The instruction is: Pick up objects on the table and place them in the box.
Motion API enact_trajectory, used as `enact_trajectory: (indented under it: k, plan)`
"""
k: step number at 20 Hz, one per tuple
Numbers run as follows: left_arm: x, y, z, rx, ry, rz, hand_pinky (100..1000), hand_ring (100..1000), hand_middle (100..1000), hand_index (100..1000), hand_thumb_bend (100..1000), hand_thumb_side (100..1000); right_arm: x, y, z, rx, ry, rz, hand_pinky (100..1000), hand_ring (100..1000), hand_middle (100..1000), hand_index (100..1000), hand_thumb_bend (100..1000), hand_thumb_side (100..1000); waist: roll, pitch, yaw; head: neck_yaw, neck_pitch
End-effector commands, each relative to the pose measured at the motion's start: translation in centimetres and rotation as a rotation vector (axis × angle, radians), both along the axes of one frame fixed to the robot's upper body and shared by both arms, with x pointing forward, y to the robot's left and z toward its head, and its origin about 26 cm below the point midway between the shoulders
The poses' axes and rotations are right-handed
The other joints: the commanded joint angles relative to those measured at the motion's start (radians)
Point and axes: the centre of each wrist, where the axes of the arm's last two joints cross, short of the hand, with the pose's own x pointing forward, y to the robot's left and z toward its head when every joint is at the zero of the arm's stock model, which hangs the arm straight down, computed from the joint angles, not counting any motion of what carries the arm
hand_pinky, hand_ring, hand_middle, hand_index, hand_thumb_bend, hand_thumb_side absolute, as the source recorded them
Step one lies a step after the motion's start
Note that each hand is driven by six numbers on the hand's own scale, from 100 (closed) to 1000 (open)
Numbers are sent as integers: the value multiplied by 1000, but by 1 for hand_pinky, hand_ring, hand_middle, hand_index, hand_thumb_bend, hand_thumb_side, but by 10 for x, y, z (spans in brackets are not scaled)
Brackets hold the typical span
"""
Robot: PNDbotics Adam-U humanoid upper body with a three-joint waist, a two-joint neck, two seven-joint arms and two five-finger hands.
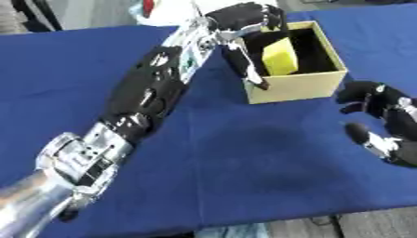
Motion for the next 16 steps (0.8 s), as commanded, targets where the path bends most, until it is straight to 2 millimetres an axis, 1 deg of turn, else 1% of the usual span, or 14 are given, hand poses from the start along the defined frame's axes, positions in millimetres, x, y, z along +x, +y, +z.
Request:
enact_trajectory:
  k: [1,2,3,6,9,12,15,16]
  plan:
    - [-6,17,30,-96,-76,-7,755,648,648,750,682,265,1,-7,8,2,-24,-17,711,775,734,868,468,511,-10,-19,11,-6,5]
    - [-10,24,37,-148,-84,-14,753,644,645,748,672,258,0,-9,7,2,-23,-23,711,774,734,868,468,511,-11,-21,19,-9,5]
    - [-14,32,43,-200,-90,-18,748,631,636,748,644,234,0,-10,7,2,-23,-30,711,775,734,869,293,524,-12,-24,29,-13,5]
    - [-34,65,68,-370,-108,-30,744,625,632,749,643,226,0,-16,7,3,-27,-53,711,775,735,869,292,519,-13,-30,60,-27,5]
    - [-64,104,84,-509,-120,-28,742,623,633,753,658,234,-1,-23,8,7,-34,-82,711,775,736,870,290,506,-16,-38,93,-44,5]
    - [-96,136,85,-599,-129,-4,742,623,634,753,663,238,-1,-29,11,17,-47,-110,711,776,737,871,285,487,-20,-42,119,-57,5]
    - [-120,159,74,-669,-124,48,742,619,633,754,653,250,-2,-34,13,27,-58,-138,712,780,738,871,279,470,-22,-46,144,-62,5]
    - [-126,167,66,-694,-118,74,742,619,632,754,648,251,-2,-36,15,32,-64,-147,712,781,738,871,278,468,-23,-46,151,-62,5]
